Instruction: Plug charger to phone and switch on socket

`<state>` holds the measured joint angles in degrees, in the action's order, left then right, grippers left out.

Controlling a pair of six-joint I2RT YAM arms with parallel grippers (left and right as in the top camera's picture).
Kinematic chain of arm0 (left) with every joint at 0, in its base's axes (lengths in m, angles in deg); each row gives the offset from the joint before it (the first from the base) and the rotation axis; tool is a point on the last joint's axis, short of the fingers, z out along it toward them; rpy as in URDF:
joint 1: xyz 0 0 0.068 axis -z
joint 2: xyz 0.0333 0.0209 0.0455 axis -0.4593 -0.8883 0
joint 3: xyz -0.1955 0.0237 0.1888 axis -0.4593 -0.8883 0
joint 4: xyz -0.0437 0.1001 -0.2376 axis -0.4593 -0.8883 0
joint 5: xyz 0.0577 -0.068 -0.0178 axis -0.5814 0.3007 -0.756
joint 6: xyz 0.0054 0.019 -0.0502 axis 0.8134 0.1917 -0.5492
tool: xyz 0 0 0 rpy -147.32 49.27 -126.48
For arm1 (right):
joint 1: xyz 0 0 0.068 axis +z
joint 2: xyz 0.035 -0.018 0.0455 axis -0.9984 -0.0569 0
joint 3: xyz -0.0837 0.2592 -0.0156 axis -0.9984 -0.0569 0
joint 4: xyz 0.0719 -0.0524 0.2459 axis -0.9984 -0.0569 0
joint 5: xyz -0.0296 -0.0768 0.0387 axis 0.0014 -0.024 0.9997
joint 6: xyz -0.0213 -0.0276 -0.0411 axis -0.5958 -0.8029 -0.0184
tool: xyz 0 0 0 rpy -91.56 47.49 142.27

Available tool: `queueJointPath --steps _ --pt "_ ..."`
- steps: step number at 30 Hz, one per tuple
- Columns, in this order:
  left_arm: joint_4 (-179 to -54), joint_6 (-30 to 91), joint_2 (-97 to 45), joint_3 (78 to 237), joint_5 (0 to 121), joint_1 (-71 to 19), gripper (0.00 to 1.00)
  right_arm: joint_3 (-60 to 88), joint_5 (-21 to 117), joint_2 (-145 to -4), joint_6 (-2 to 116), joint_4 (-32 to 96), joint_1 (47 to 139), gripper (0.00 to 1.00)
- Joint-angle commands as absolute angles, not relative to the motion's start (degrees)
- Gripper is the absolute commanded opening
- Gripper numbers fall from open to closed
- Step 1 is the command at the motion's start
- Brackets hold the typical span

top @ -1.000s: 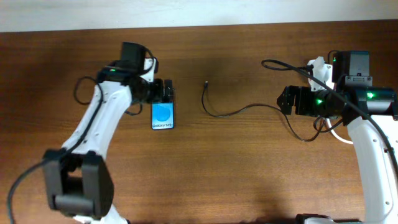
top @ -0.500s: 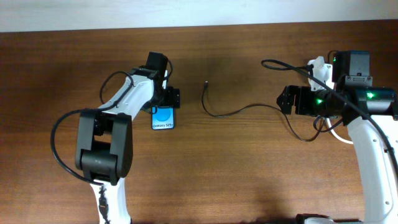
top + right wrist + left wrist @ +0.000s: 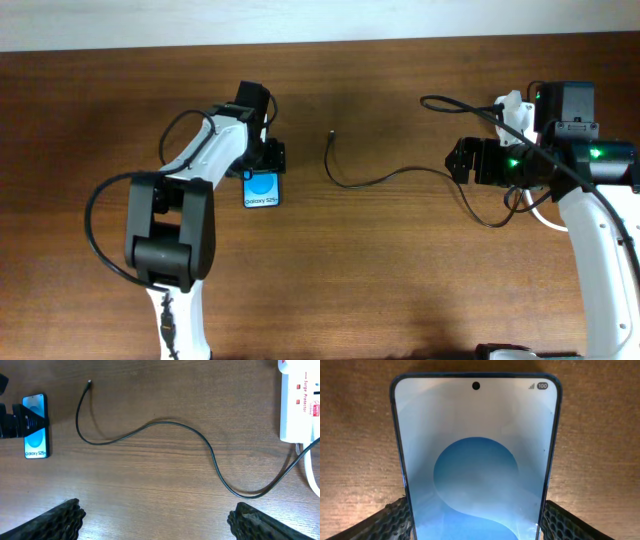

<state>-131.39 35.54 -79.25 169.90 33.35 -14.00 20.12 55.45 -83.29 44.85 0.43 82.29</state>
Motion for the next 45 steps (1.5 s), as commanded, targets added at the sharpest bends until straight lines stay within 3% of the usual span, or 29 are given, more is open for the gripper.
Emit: queueJointPath --steps 1,8,13,17,18,19,28,33,40,45 --pt "-135.5 35.2 -80.3 177.9 34.8 -14.0 0.79 21.0 56.1 -83.5 45.1 0.8 82.6 0.98" --pt "-145.0 35.2 -80.3 192.5 34.6 -14.0 0.73 21.0 56.1 -83.5 45.1 1.1 82.6 0.98" --pt "-145.0 35.2 -80.3 193.1 34.6 -14.0 0.53 21.0 56.1 -83.5 45.1 1.3 82.6 0.98" --pt "-145.7 35.2 -80.3 194.4 34.6 -14.0 0.23 21.0 56.1 -83.5 45.1 1.2 82.6 0.98" --pt "-146.6 35.2 -80.3 195.6 34.6 -14.0 0.06 21.0 56.1 -83.5 45.1 1.2 82.6 0.98" --pt "-147.4 35.2 -80.3 196.4 34.6 -14.0 0.00 21.0 56.1 -83.5 45.1 1.2 82.6 0.98" --pt "-161.3 25.1 -80.3 212.5 37.2 -14.0 0.00 21.0 57.9 -83.5 45.2 1.5 82.6 0.98" --pt "-161.2 22.3 -80.3 212.5 50.5 -14.0 0.00 21.0 60.6 -83.6 46.9 2.7 82.6 0.98" --pt "-167.7 7.2 -80.3 212.5 74.1 -16.1 0.00 21.0 60.6 -83.6 49.3 3.0 82.6 0.98" --pt "-172.9 1.4 -80.3 212.5 81.8 -16.6 0.00 21.0 60.6 -83.6 49.3 3.0 82.6 0.98"
